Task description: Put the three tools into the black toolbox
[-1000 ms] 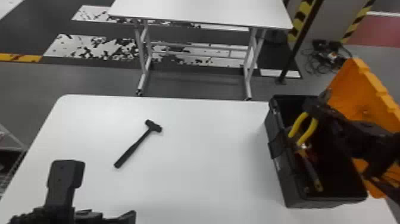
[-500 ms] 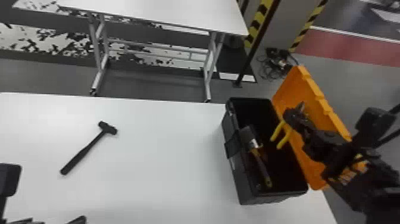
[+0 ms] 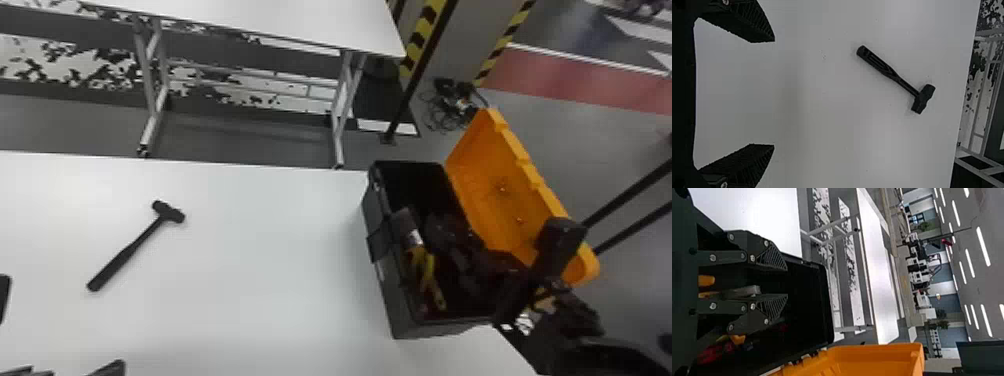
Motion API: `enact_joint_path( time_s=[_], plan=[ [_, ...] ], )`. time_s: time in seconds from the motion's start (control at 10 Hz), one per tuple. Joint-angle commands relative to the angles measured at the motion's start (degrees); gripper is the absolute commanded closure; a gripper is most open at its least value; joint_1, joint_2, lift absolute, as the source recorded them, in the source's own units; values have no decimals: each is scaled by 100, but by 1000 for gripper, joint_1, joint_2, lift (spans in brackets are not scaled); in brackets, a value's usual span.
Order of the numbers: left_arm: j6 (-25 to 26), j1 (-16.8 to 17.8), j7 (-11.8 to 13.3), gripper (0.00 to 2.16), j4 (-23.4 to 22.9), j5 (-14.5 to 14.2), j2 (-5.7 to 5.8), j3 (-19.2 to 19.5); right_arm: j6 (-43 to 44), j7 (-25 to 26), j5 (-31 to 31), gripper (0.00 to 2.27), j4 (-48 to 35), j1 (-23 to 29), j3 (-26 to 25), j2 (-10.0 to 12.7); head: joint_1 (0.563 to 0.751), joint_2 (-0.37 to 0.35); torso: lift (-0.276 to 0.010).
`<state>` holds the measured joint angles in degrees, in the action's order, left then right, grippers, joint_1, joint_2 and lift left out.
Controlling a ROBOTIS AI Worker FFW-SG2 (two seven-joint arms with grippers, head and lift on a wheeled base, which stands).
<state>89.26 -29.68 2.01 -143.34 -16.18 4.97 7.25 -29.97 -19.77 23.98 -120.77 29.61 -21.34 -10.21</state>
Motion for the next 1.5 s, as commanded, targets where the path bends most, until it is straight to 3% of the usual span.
enact_joint_path(
  time_s=[0.0, 0.1, 0.2, 0.3, 0.5, 0.6, 0.8, 0.9, 1.0, 1.1, 1.2, 1.4],
  plan=[
    [77, 6, 1, 70, 52, 176, 4, 13, -199, -18, 72, 39, -228, 62, 411, 46, 695, -220, -51],
    [77, 6, 19, 76, 61, 378, 39, -39, -164, -18, -51, 73, -377, 124, 719, 177, 695, -152, -51],
    [77, 6, 98, 80, 69, 800, 268, -233, -181, -18, -69, 73, -395, 142, 965, 221, 695, -76, -51],
    [77, 85, 274, 80, 149, 1064, 347, -197, -181, -18, -69, 73, -395, 185, 1202, 239, 695, -42, -51],
    [77, 507, 994, 80, 579, 1477, 409, -83, -146, -18, -333, 73, -430, 282, 1615, 336, 695, 101, -51],
    [77, 788, 1478, 83, 746, 1723, 409, -92, -164, -18, -570, 73, -562, 379, 1791, 318, 695, 145, -51],
    [77, 1386, 2313, 83, 1203, 2189, 417, -277, -269, -27, -781, 73, -852, 590, 2020, 292, 695, 180, -51],
    [77, 1650, 2858, 87, 1555, 2391, 444, -321, -252, -27, -825, 73, -922, 695, 2134, 301, 695, 184, -51],
    [77, 1904, 3332, 83, 1880, 2514, 540, -321, -252, -35, -842, 73, -993, 774, 2213, 301, 695, 186, -51],
    [77, 2177, 3772, 83, 2223, 2822, 655, -417, -234, -27, -834, 73, -1054, 853, 2266, 301, 695, 192, -51],
    [77, 2379, 3860, 83, 2513, 3059, 830, -549, -234, -27, -825, 73, -1089, 933, 2301, 309, 695, 206, -51],
    [77, 2608, 3921, 83, 2882, 3085, 1121, -558, -199, -27, -834, 73, -1089, 985, 2327, 318, 695, 256, -51]
  ],
)
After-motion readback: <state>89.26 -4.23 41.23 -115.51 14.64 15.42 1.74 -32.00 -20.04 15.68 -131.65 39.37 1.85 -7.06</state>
